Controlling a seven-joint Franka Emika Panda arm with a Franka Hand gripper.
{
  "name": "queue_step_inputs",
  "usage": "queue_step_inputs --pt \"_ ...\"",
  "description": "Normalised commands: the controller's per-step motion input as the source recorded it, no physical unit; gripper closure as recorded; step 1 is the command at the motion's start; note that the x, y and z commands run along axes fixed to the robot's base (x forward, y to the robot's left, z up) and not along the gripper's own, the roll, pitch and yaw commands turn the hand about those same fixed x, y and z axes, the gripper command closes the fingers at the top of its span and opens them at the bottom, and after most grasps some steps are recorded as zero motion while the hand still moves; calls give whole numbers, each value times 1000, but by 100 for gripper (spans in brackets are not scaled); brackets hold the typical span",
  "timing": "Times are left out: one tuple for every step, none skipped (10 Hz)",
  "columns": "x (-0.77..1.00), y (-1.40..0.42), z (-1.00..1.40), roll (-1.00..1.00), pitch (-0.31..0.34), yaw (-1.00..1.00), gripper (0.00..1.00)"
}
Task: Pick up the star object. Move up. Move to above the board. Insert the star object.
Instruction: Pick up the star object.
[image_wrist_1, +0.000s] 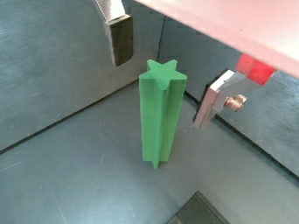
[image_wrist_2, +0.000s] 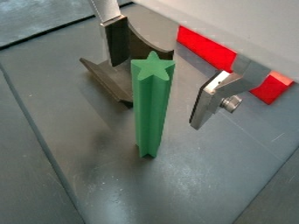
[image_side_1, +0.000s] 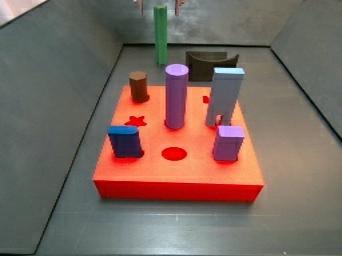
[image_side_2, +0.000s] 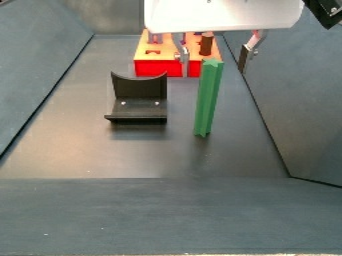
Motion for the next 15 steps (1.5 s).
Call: queue_step_inputs --pt "0 0 -14 -30 -23 0 0" --pt "0 0 0 0 0 0 100" --pt "0 0 0 11 0 0 100" --pt "0 0 0 4 0 0 100" --pt "0 0 0 0 0 0 100" --pt "0 0 0 0 0 0 100" --pt "0 0 0 0 0 0 100" --pt "0 0 0 0 0 0 100" --pt "0 0 0 0 0 0 100" --pt "0 0 0 0 0 0 100" --pt "0 0 0 0 0 0 100" --pt "0 0 0 0 0 0 100" --pt "0 0 0 0 0 0 100" --pt "0 0 0 0 0 0 100" --pt "0 0 0 0 0 0 100"
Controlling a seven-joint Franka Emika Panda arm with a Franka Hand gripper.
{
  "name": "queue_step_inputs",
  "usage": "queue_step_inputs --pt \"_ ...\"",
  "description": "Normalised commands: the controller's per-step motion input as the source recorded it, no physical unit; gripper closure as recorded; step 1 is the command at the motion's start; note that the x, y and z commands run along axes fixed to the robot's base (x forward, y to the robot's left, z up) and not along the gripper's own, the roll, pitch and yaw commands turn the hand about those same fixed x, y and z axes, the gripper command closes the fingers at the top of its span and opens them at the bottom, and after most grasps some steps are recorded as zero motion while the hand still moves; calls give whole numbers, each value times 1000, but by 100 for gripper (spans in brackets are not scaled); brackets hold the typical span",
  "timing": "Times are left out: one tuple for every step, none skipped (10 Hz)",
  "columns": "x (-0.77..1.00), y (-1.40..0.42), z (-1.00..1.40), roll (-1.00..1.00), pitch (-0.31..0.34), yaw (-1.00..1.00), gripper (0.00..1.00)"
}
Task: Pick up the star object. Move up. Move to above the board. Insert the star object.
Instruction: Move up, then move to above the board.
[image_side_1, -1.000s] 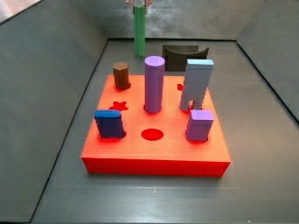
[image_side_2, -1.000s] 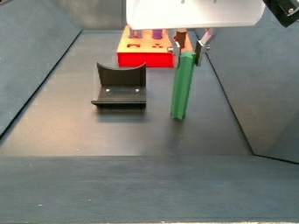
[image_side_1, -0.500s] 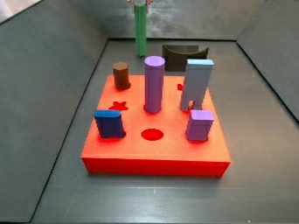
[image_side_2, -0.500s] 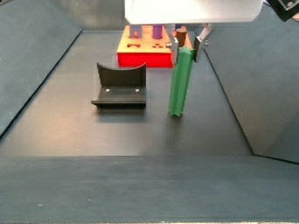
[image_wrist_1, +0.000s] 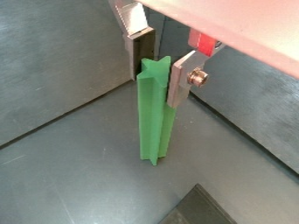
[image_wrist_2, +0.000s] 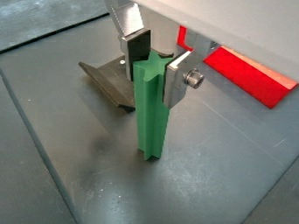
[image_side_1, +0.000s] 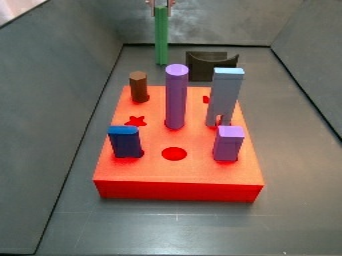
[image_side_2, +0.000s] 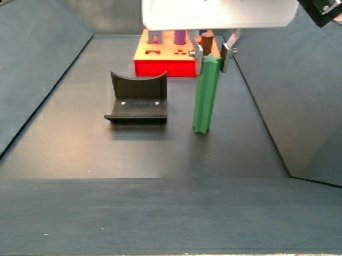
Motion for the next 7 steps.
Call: queue_step_inputs --pt "0 0 833 0 0 0 100" --pt "38 -95 742 9 -9 -29 100" --pt "26 -64 598 24 18 -21 100" --pt "20 -39 492 35 34 -15 100" --pt "20 -16 216 56 77 -8 100" --pt "45 418 1000 -204 151 -422 100" --pt "47 428 1000 -220 165 -395 100"
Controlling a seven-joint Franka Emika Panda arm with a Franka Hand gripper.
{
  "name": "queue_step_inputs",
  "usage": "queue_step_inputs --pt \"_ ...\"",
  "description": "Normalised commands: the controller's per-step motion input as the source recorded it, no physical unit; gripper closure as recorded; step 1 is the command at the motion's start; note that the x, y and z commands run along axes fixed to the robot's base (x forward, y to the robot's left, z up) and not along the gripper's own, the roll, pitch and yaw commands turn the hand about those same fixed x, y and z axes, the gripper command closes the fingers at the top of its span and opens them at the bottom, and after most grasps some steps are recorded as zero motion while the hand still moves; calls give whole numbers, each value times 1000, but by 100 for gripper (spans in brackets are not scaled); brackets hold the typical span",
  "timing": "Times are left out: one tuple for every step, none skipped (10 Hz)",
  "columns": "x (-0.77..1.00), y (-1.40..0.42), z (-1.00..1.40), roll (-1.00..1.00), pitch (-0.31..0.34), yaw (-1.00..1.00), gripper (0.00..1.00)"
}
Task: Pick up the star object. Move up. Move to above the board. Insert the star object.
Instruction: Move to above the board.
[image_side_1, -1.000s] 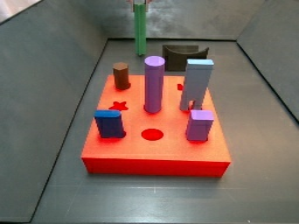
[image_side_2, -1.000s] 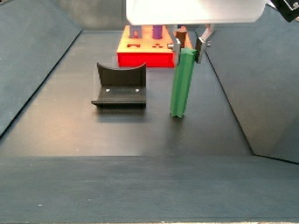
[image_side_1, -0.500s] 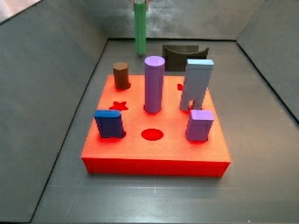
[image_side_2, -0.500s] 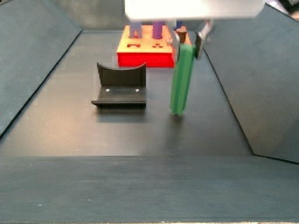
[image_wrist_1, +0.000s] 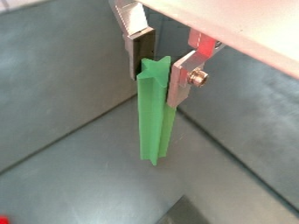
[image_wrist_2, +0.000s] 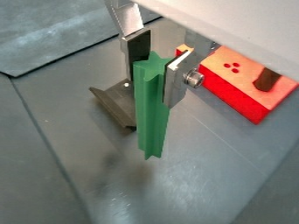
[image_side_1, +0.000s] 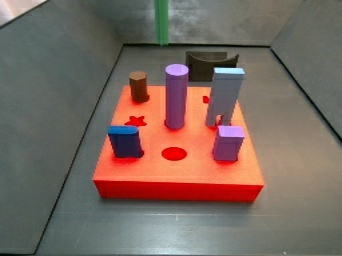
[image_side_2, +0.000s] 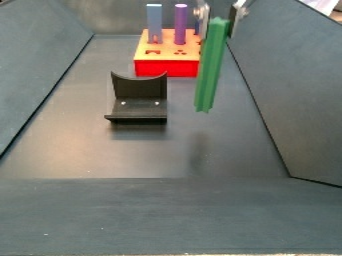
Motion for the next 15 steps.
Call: queue_step_inputs --pt "48 401 1000 -230 160 -340 100" --pt "51 309 1000 -199 103 -179 100" --pt "49 280 1000 -185 80 -128 100" --pt "33 192 837 -160 56 -77 100" --pt "27 137 653 -144 51 -60 100" --pt "23 85 409 -124 58 -51 100" --pt "23 69 291 -115 62 -48 100" --pt "55 -1000 92 210 208 -219 100" --pt "56 -1000 86 219 199 -206 100" --pt "52 -1000 91 235 148 -109 100" --pt "48 -1000 92 137 62 -40 100" --pt "47 -1000 92 99 26 -12 100" --pt "45 -1000 92 81 12 -6 100" --pt "44 -1000 96 45 16 2 100" --pt "44 -1000 97 34 14 5 100"
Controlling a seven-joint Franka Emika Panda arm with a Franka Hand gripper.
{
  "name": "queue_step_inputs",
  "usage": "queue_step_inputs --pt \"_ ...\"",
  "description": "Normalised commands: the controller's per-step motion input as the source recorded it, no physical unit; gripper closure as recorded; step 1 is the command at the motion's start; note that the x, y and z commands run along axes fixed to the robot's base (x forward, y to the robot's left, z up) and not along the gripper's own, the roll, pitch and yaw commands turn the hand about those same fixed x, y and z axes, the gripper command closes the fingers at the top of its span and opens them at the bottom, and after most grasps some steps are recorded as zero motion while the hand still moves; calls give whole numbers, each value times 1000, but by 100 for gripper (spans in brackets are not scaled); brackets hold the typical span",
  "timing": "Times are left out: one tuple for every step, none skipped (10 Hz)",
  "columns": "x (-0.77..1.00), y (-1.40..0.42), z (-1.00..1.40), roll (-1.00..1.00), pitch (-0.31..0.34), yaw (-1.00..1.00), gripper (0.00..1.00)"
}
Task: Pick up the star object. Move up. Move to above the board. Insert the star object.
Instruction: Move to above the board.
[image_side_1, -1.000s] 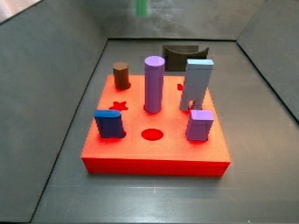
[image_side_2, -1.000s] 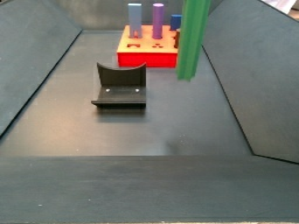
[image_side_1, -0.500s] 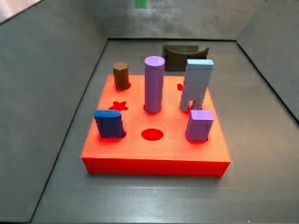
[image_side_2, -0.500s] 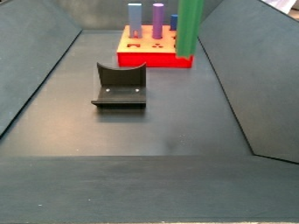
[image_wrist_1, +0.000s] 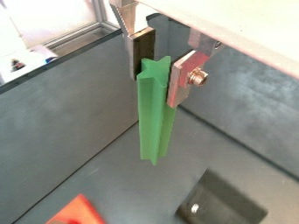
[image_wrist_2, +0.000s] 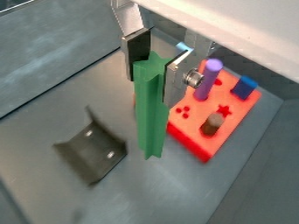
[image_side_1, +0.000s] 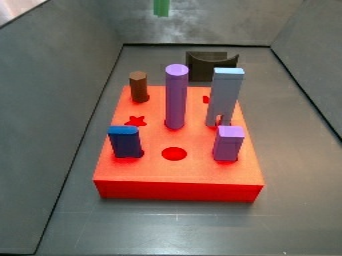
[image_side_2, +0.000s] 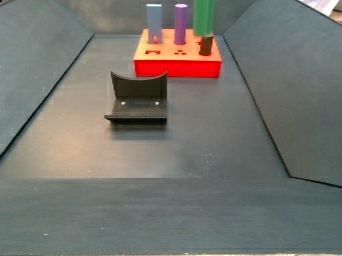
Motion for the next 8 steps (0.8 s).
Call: queue_step_inputs --pt "44 -1000 100 6 18 5 100" --pt "46 -1000 106 1 25 9 100" --pt "46 -1000 108 9 32 10 100" --pt "53 -1000 116 -6 53 8 100" --pt "62 -1000 119 -7 71 6 100" --pt "70 -1000 120 4 83 2 100" --pt "100 -1000 127 6 115 7 100" --pt "119 -1000 132 2 126 7 100"
